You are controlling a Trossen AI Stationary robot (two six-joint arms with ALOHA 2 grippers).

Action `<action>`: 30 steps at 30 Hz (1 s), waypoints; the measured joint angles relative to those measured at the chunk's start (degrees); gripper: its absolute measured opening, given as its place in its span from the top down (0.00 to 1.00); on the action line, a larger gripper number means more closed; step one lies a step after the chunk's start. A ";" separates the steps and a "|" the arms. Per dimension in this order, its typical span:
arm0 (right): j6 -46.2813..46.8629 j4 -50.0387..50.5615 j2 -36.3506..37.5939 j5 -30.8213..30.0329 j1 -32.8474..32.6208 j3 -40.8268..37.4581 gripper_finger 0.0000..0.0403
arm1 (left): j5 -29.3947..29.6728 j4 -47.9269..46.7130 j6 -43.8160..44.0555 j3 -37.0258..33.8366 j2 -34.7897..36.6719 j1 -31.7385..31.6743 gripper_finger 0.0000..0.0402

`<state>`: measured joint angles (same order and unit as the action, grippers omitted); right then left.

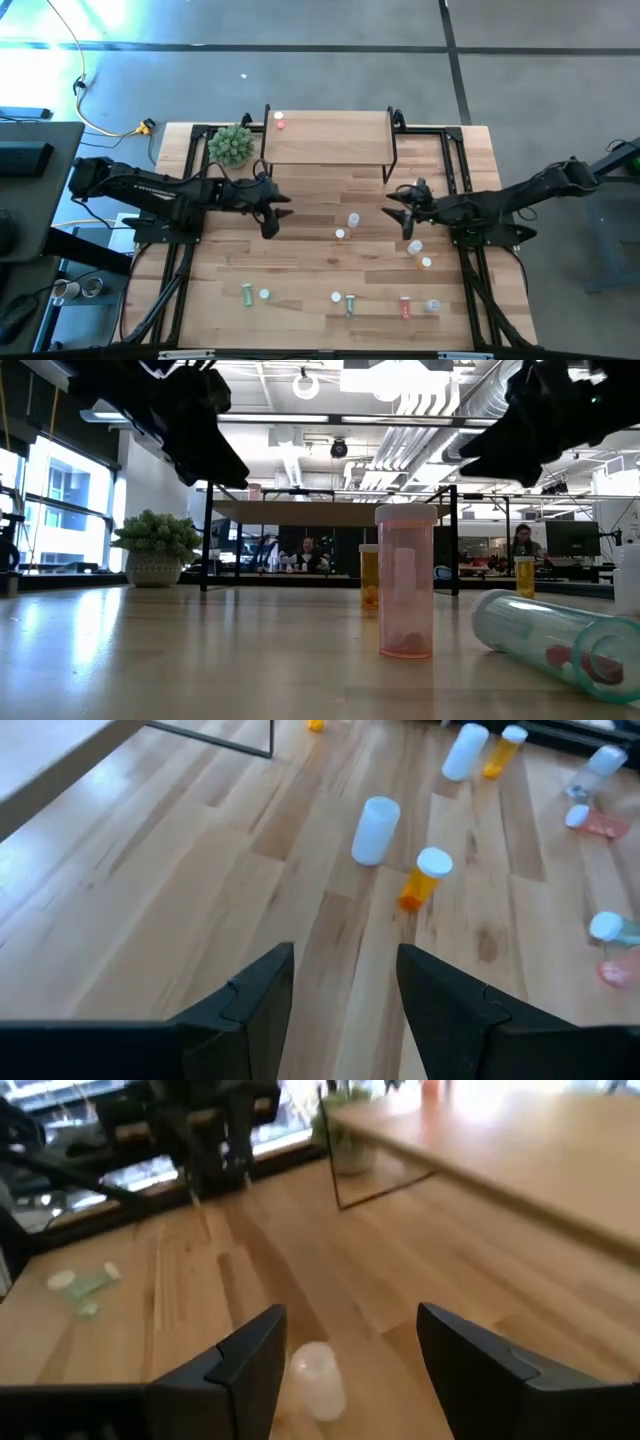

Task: Pick and place medicine bottles onto shelf by color
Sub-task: Put the top white pill bottle on the shelf

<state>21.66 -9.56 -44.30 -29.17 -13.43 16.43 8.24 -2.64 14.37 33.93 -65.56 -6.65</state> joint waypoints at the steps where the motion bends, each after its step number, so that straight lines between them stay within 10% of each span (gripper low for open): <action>1: 0.38 -1.36 -1.77 0.98 0.46 0.00 0.46 | -0.77 0.15 0.00 0.04 0.03 -0.58 0.58; 30: -11.37 -28.93 -39.79 3.23 2.58 5.59 0.46 | -2.88 0.15 -3.06 0.04 0.03 -6.21 0.58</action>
<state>10.28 -38.50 -84.09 -25.93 -10.85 22.02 5.36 -2.49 11.31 33.98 -65.54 -12.86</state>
